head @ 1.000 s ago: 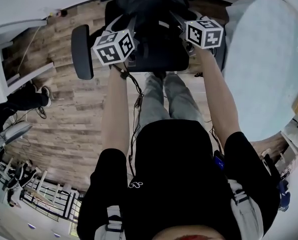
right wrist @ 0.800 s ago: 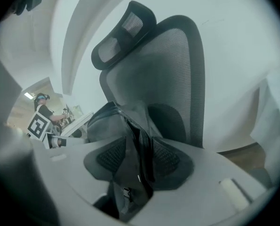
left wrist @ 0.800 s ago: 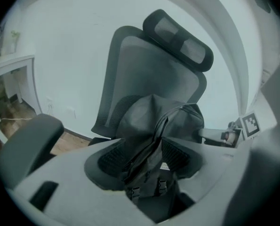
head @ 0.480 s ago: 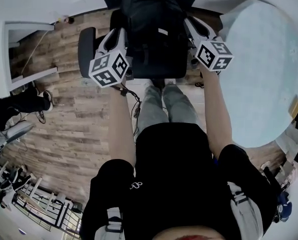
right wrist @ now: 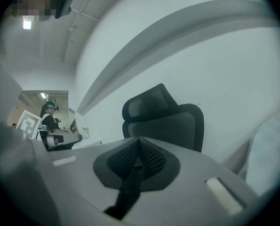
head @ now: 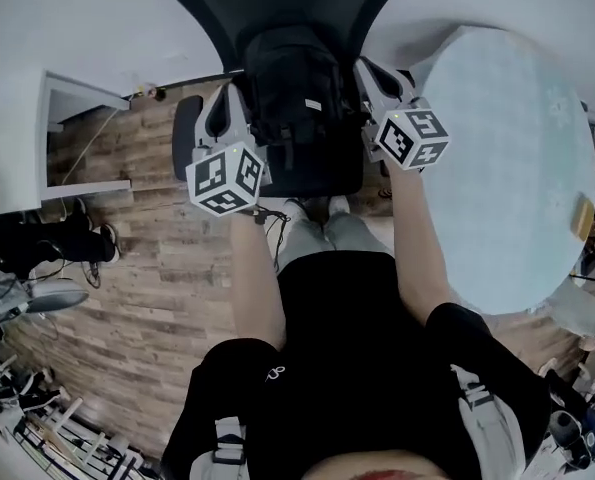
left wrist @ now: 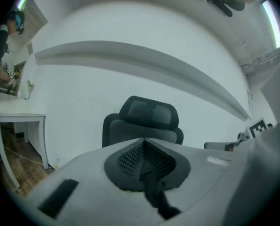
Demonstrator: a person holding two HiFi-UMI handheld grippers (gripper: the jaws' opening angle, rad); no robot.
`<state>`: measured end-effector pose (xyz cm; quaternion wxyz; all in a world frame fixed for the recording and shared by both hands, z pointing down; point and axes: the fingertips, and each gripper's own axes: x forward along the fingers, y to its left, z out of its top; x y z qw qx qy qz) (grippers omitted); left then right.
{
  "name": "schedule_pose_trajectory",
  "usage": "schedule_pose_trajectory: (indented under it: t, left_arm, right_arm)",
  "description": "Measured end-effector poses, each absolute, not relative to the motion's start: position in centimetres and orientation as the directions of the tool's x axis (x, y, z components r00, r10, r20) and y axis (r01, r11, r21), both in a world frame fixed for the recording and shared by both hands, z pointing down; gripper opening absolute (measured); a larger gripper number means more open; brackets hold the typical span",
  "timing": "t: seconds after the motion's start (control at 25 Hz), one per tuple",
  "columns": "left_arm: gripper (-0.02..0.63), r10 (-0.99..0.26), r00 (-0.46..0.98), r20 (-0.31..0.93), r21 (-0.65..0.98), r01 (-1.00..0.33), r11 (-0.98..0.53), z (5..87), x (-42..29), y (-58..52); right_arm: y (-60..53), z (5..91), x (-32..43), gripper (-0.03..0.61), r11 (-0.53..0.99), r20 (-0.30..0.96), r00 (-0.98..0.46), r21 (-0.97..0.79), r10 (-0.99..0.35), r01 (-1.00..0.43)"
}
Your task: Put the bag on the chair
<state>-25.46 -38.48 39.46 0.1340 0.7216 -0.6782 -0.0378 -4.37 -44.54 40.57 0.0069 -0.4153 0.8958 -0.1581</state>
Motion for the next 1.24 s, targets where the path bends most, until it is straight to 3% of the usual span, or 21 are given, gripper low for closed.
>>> schedule_pose_trajectory:
  t: [0.32,0.64,1.24]
  left_arm:
    - [0.000,-0.998,0.040,0.046,0.199,-0.979,-0.030,34.9,-24.8,-36.3]
    - [0.000,-0.992,0.060,0.110,0.096,-0.994,-0.049,35.2,-23.9,-36.6]
    - [0.000,-0.987,0.064,0.151,0.108,-0.993,-0.047,37.1,-24.1,-38.7]
  right_arm:
    - [-42.0,35.9,-3.2,0.009,0.662,0.083,-0.682,-0.180,-0.727,-0.728]
    - [-42.1,35.1,-4.7,0.009,0.669,0.070,-0.684,-0.162,-0.726,-0.726]
    - [-43.1,36.6,-6.0,0.009,0.702,0.099,-0.715,-0.137,-0.692,-0.699]
